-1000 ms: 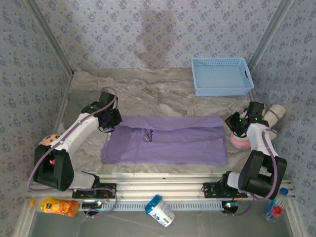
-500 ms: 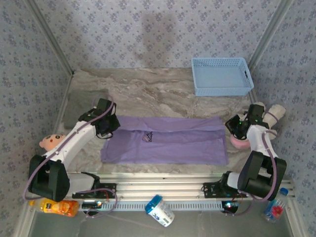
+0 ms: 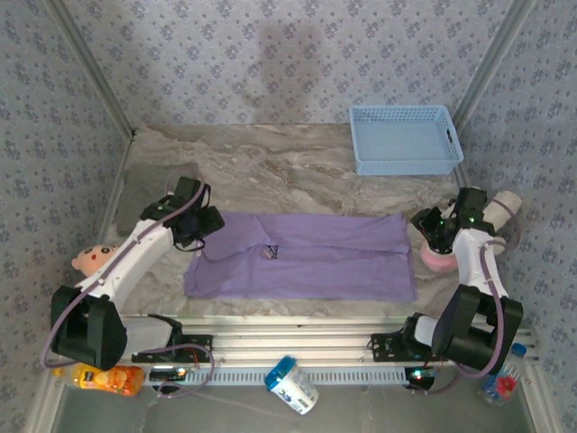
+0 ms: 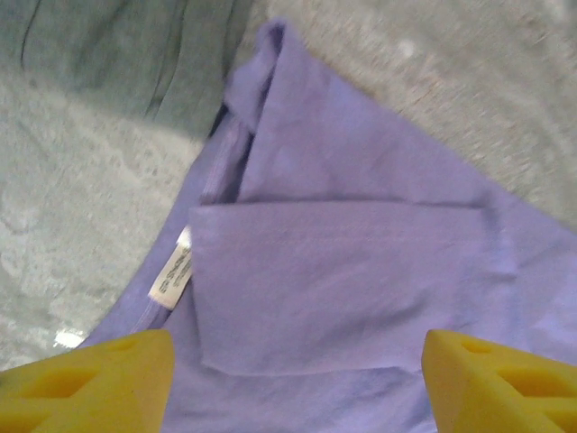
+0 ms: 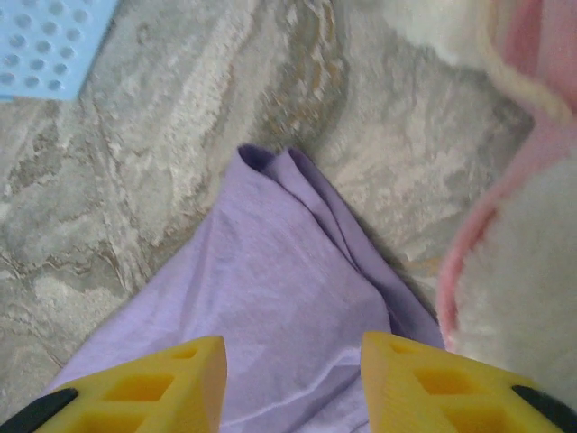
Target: Fold and stack the mixed laundry pile
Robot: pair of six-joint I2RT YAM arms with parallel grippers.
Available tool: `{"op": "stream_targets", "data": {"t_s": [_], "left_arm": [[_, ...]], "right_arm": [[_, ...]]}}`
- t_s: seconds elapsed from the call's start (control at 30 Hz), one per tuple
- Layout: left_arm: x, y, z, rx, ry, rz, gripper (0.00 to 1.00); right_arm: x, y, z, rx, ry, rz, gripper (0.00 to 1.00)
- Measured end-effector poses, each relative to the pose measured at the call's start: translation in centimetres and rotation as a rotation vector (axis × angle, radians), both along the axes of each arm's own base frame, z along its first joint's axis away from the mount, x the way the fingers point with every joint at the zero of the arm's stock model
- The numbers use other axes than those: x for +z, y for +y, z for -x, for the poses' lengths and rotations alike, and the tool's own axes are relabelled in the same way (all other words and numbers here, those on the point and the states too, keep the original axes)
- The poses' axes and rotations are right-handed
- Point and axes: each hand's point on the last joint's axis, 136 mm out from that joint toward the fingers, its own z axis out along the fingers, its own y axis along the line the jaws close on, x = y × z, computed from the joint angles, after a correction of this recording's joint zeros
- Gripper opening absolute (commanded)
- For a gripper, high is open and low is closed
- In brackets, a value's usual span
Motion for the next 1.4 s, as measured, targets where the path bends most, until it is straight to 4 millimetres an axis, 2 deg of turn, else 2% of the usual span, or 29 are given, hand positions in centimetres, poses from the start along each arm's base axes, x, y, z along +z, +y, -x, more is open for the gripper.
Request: {"op": "stream_targets", "data": {"t_s": [0.1, 0.17, 0.27, 0.37, 0.43, 0.57, 0.7, 0.87, 0.93, 1.0, 1.07, 1.2, 1.27, 1.3, 1.4], "left_arm": [[0.9, -0.7, -1.3, -0.007, -0.04, 0.022, 0.66], [0.4, -1.6, -1.9, -0.022, -0.039, 0.033, 0.61], [-1.6, -3.6, -2.6, -0.06, -0.002, 0.03, 0.53], [-3.9, -5.3, -3.2, -0.085, 0.048, 0.02, 0.51], [-5.5, -6.2, -3.9, -0.09, 0.075, 0.014, 0.51], [-8.2, -6.3, -4.2, -0.073, 0.135, -0.014, 0.51], [-9.9, -5.6, -3.8, -0.06, 0.184, -0.056, 0.52], [-10.2, -5.0, -2.9, -0.057, 0.225, -0.087, 0.53], [-9.8, -5.0, -3.0, -0.067, 0.229, -0.096, 0.53], [-8.9, -5.2, -3.6, -0.081, 0.212, -0.102, 0.53], [-7.5, -5.6, -4.8, -0.099, 0.173, -0.105, 0.46], [-5.5, -6.5, -7.9, -0.126, 0.104, -0.108, 0.26], [-6.0, -6.8, -8.9, -0.134, 0.104, -0.12, 0.18], [-6.6, -6.7, -9.2, -0.134, 0.115, -0.126, 0.17], [-9.5, -6.2, -9.0, -0.135, 0.187, -0.159, 0.16]], "right_arm": [[0.7, 1.3, -0.9, 0.048, -0.019, 0.023, 0.31], [0.3, 3.1, -1.5, 0.103, -0.011, 0.027, 0.27], [-1.5, 6.3, -2.1, 0.198, 0.033, 0.028, 0.26], [-3.6, 9.0, -2.5, 0.268, 0.088, 0.018, 0.27], [-5.2, 9.9, -2.9, 0.282, 0.121, 0.005, 0.27], [-8.0, 9.8, -3.1, 0.238, 0.195, -0.024, 0.29], [-9.7, 7.7, -2.1, 0.157, 0.25, -0.021, 0.31], [-9.0, 4.6, -1.1, 0.076, 0.26, 0.044, 0.31], [-8.0, 3.4, -0.8, 0.05, 0.247, 0.092, 0.31], [-6.7, 3.2, -1.2, 0.054, 0.225, 0.127, 0.3], [-5.2, 3.8, -2.7, 0.084, 0.184, 0.152, 0.25], [-3.3, 7.0, -7.2, 0.19, 0.108, 0.165, 0.14], [-3.8, 8.6, -8.8, 0.237, 0.1, 0.159, 0.13], [-4.4, 9.3, -9.2, 0.254, 0.108, 0.155, 0.12], [-7.2, 10.4, -9.1, 0.285, 0.175, 0.139, 0.1]]}}
